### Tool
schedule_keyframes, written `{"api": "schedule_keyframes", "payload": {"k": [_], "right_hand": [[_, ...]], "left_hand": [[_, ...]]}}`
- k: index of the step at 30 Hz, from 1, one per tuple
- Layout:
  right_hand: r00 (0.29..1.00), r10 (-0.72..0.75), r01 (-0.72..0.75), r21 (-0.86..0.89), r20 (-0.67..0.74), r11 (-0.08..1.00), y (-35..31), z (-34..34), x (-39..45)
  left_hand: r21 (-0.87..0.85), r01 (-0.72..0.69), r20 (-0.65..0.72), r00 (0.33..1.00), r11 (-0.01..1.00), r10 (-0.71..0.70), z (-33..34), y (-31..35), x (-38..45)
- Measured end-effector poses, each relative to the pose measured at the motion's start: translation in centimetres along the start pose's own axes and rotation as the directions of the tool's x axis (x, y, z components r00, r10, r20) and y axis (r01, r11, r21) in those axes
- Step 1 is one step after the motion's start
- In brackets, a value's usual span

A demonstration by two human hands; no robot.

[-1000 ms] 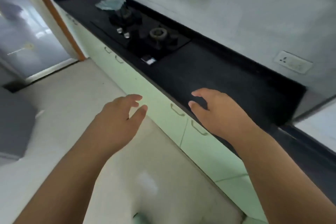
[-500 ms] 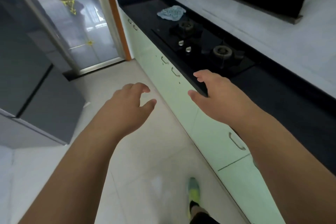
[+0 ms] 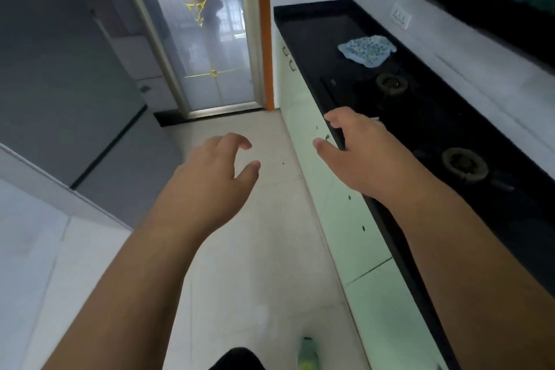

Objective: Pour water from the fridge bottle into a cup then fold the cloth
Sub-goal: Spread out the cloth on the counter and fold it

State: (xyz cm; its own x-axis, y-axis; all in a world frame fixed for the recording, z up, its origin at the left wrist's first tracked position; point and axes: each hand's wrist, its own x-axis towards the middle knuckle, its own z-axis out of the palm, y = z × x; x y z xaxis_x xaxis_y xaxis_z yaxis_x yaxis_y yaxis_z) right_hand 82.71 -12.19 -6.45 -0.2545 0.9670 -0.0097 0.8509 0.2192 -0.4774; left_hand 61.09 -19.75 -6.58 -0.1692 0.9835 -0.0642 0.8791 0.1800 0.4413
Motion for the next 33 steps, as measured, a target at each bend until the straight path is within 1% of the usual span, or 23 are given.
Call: {"api": "schedule_keyframes", "payload": {"k": [3, 8, 14, 18, 22, 27, 33], "right_hand": [[0.999, 0.006, -0.006, -0.002, 0.053, 1.0, 0.2, 0.2, 4.5], [0.996, 0.036, -0.035, -0.014, 0.082, 0.999, 0.5, 1.6, 13.6], [0.993, 0.122, -0.121, -0.033, 0.009, 0.992, 0.5, 2.9, 25.9], [0.973, 0.224, -0.224, 0.005, -0.047, 0.975, 0.3, 2.7, 33.1], [0.956, 0.285, -0.285, 0.001, -0.073, 0.958, 1.1, 2.9, 39.2], [0.937, 0.329, -0.324, 0.061, -0.116, 0.944, 3.4, 3.7, 47.5], [0.916, 0.386, -0.369, 0.152, -0.111, 0.917, 8.7, 4.2, 59.1]], "left_hand": [[-0.02, 0.032, 0.003, 0.999, 0.999, -0.032, -0.2, -0.9, 4.1], [-0.05, 0.036, 0.008, 0.999, 0.998, -0.035, 0.1, -3.1, 13.8], [-0.002, -0.07, 0.044, 0.997, 0.998, 0.07, -0.5, -5.5, 28.6], [0.049, -0.157, 0.112, 0.982, 0.986, 0.151, -1.8, -5.4, 37.7], [0.076, -0.245, 0.153, 0.961, 0.967, 0.232, -2.7, -4.9, 46.4], [0.128, -0.33, 0.181, 0.935, 0.935, 0.305, -2.9, -2.7, 56.7], [0.199, -0.361, 0.243, 0.919, 0.911, 0.311, -0.8, 0.5, 69.2]]}}
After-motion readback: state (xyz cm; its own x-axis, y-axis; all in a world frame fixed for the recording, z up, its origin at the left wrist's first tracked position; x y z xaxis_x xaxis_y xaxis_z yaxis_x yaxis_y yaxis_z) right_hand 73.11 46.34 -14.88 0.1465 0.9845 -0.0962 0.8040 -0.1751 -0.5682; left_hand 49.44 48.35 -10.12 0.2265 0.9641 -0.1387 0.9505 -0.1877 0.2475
